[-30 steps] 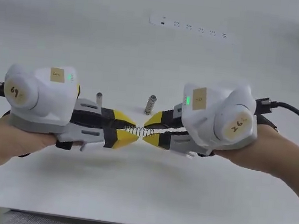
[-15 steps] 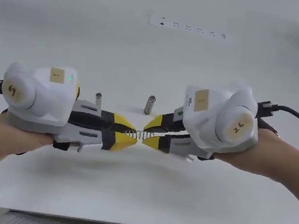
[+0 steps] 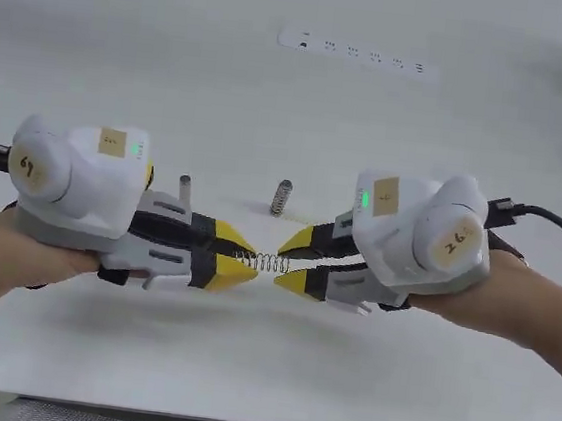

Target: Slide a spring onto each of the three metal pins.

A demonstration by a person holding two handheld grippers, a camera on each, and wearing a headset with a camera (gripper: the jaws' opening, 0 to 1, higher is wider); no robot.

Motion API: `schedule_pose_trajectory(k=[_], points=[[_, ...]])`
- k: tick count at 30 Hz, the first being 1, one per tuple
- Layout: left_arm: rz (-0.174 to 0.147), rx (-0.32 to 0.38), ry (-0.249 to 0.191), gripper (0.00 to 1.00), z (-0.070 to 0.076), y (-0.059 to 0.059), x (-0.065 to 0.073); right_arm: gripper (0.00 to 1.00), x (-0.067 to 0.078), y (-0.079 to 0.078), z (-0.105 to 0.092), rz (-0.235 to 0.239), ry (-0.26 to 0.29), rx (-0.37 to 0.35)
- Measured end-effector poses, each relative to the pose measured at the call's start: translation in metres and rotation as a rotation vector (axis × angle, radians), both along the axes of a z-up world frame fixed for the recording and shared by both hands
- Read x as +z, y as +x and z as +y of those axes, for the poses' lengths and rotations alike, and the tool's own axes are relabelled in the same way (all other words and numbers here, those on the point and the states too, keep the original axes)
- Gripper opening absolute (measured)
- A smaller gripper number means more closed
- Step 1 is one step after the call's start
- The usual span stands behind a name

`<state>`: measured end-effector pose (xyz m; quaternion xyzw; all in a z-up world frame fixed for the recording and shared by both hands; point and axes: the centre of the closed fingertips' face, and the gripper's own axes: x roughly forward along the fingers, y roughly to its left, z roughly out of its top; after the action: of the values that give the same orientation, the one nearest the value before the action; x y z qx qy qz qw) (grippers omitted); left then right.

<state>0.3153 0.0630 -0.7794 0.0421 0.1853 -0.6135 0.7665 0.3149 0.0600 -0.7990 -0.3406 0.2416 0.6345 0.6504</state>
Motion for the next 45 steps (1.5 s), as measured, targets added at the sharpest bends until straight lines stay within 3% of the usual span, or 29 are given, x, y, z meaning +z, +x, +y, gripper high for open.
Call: schedule_pose_trajectory(k=[7,20,31,34,37,45], points=[[0.011,-0.007,0.009,0.02,0.001,0.0,-0.003,0.07,0.001,-0.002,0.0,0.009,0.004,0.0],[-0.005,-0.016,0.064,0.02,0.003,-0.001,-0.013,0.07,0.016,-0.005,0.007,-0.011,-0.008,0.039],[-0.01,-0.018,0.065,0.02,0.005,-0.003,-0.014,0.07,0.022,-0.007,0.013,0.008,-0.002,0.065],[-0.016,-0.018,0.069,0.02,0.005,-0.003,-0.015,0.07,0.026,-0.008,0.016,0.025,0.018,0.06],[-0.02,-0.016,0.066,0.02,0.003,-0.003,-0.015,0.07,0.035,-0.01,0.024,0.064,0.082,0.043],[-0.03,-0.008,0.07,0.02,0.002,-0.003,-0.014,0.07,0.037,-0.011,0.032,0.076,0.118,0.021]])
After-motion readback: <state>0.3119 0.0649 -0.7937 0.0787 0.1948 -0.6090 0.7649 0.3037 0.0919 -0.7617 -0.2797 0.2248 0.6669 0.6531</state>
